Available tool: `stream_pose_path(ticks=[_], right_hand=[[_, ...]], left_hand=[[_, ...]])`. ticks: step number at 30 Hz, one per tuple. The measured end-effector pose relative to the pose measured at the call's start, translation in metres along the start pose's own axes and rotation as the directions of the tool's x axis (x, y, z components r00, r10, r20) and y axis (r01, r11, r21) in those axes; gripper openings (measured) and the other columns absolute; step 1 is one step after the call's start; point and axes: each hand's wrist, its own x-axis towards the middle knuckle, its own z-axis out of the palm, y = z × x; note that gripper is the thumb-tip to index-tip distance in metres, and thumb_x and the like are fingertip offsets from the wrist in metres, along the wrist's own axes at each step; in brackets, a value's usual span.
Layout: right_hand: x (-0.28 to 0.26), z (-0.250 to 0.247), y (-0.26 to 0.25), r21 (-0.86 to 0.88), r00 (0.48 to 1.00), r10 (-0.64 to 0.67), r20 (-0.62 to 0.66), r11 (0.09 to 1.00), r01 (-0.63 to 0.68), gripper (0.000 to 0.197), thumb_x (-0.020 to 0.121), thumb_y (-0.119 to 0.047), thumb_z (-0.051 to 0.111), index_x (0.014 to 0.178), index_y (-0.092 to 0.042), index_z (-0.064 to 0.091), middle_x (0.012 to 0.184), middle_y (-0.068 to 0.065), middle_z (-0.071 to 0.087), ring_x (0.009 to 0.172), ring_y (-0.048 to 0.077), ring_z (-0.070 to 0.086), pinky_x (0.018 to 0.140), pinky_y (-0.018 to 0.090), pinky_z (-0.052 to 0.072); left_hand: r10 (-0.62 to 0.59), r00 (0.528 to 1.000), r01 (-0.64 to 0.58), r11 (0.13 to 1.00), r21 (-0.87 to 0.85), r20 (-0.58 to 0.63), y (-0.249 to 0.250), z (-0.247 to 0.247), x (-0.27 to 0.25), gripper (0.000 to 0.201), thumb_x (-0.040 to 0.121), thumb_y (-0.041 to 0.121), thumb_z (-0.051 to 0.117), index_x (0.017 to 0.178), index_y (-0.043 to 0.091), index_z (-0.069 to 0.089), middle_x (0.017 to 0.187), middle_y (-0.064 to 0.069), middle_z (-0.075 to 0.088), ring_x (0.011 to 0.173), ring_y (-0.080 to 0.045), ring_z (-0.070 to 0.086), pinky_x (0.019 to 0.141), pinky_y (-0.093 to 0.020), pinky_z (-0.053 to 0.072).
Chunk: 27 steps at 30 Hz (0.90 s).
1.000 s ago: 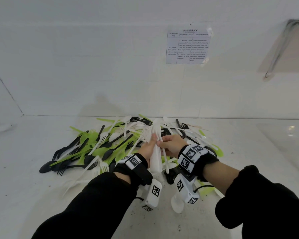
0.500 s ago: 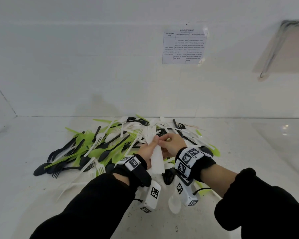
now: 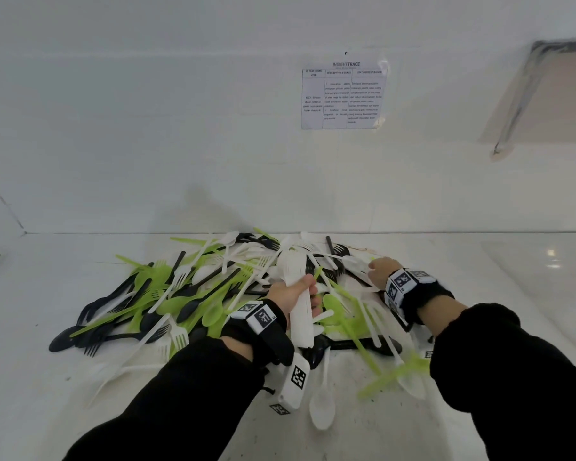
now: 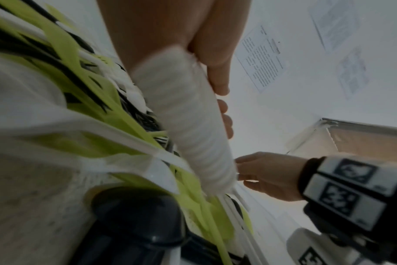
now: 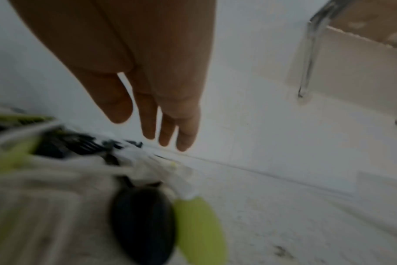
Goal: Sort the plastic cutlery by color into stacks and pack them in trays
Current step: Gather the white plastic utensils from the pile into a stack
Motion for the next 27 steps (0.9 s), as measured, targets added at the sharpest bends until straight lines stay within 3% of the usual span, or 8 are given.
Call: stream_pose_path(ticks=[5, 8, 9, 10, 12, 18, 23, 27], right_hand=[[0.029, 0.012, 0.007, -0.234, 0.997, -0.075, 0.019, 0.969, 0.077, 0.038, 0.096, -0.028, 0.044, 0.117, 0.0, 0.061, 0.123, 0.016, 0.06, 0.116, 0.028, 0.054, 0.089, 0.027, 0.041], [0.041, 0.02, 0.009, -0.28, 0.994, -0.083, 0.071, 0.955, 0.099, 0.022, 0.088, -0.024, 0.057, 0.089, -0.002, 0.062, 0.096, 0.012, 0.064, 0.093, 0.025, 0.061, 0.067, 0.023, 0.041], [0.044, 0.021, 0.01, -0.294, 0.995, -0.077, 0.065, 0.951, 0.093, 0.02, 0.089, -0.023, 0.056, 0.082, -0.005, 0.059, 0.093, 0.011, 0.063, 0.089, 0.024, 0.061, 0.068, 0.023, 0.043], [0.046, 0.02, 0.01, -0.306, 0.996, -0.081, 0.042, 0.948, 0.09, 0.017, 0.091, -0.023, 0.053, 0.086, -0.008, 0.059, 0.1, 0.012, 0.064, 0.095, 0.024, 0.062, 0.075, 0.025, 0.046], [0.051, 0.014, 0.011, -0.31, 0.995, -0.097, -0.019, 0.947, 0.086, 0.028, 0.095, -0.021, 0.045, 0.114, -0.005, 0.058, 0.122, 0.013, 0.06, 0.114, 0.028, 0.057, 0.092, 0.029, 0.044], [0.061, -0.011, 0.019, -0.261, 0.998, -0.056, -0.009, 0.964, 0.052, 0.038, 0.096, -0.028, 0.044, 0.117, 0.001, 0.055, 0.122, 0.019, 0.058, 0.114, 0.032, 0.055, 0.088, 0.032, 0.043], [0.069, -0.012, 0.029, -0.259, 0.956, -0.29, 0.034, 0.922, 0.289, 0.028, 0.096, -0.017, 0.042, 0.119, -0.001, 0.047, 0.119, 0.019, 0.055, 0.109, 0.032, 0.052, 0.083, 0.032, 0.038], [0.067, -0.017, 0.023, -0.462, 0.848, -0.448, 0.283, 0.711, 0.53, 0.04, 0.085, -0.007, 0.05, 0.125, -0.013, 0.05, 0.122, 0.009, 0.051, 0.114, 0.026, 0.05, 0.091, 0.03, 0.04]], left_hand=[[0.001, 0.999, -0.003, 1.0, -0.026, -0.051, 0.005, 0.009, 0.011, 0.021, 0.092, 0.011, 0.055, 0.073, 0.003, 0.052, 0.057, -0.005, 0.049, 0.048, -0.019, 0.046, 0.044, -0.022, 0.042], [-0.003, 0.998, 0.002, 1.0, -0.02, -0.069, 0.007, 0.014, 0.017, 0.021, 0.092, 0.01, 0.056, 0.072, 0.003, 0.052, 0.058, -0.006, 0.049, 0.048, -0.019, 0.046, 0.043, -0.022, 0.042], [-0.002, 0.998, 0.001, 1.0, -0.014, -0.07, 0.007, 0.015, 0.018, 0.021, 0.092, 0.01, 0.055, 0.073, 0.003, 0.052, 0.057, -0.006, 0.05, 0.046, -0.019, 0.047, 0.043, -0.022, 0.043], [-0.001, 0.998, 0.001, 1.0, -0.009, -0.069, 0.006, 0.016, 0.02, 0.021, 0.093, 0.01, 0.055, 0.073, 0.003, 0.052, 0.055, -0.005, 0.051, 0.045, -0.018, 0.048, 0.044, -0.022, 0.043], [0.006, 0.997, -0.006, 1.0, 0.01, -0.072, 0.006, 0.018, 0.022, 0.023, 0.093, 0.009, 0.054, 0.071, 0.003, 0.052, 0.049, -0.003, 0.052, 0.043, -0.017, 0.049, 0.044, -0.022, 0.045], [0.025, 0.993, -0.021, 0.999, 0.033, -0.12, 0.002, 0.021, 0.032, 0.019, 0.091, 0.01, 0.058, 0.074, 0.002, 0.055, 0.057, -0.006, 0.054, 0.045, -0.019, 0.053, 0.044, -0.025, 0.049], [0.026, 0.993, -0.021, 0.999, 0.045, -0.112, 0.001, 0.023, 0.034, 0.016, 0.091, 0.012, 0.059, 0.079, 0.002, 0.055, 0.065, -0.008, 0.054, 0.045, -0.018, 0.056, 0.045, -0.026, 0.051], [0.028, 0.992, -0.021, 0.998, 0.06, -0.12, 0.005, 0.022, 0.036, 0.016, 0.091, 0.012, 0.058, 0.078, 0.002, 0.056, 0.064, -0.007, 0.054, 0.045, -0.016, 0.056, 0.047, -0.026, 0.053]])
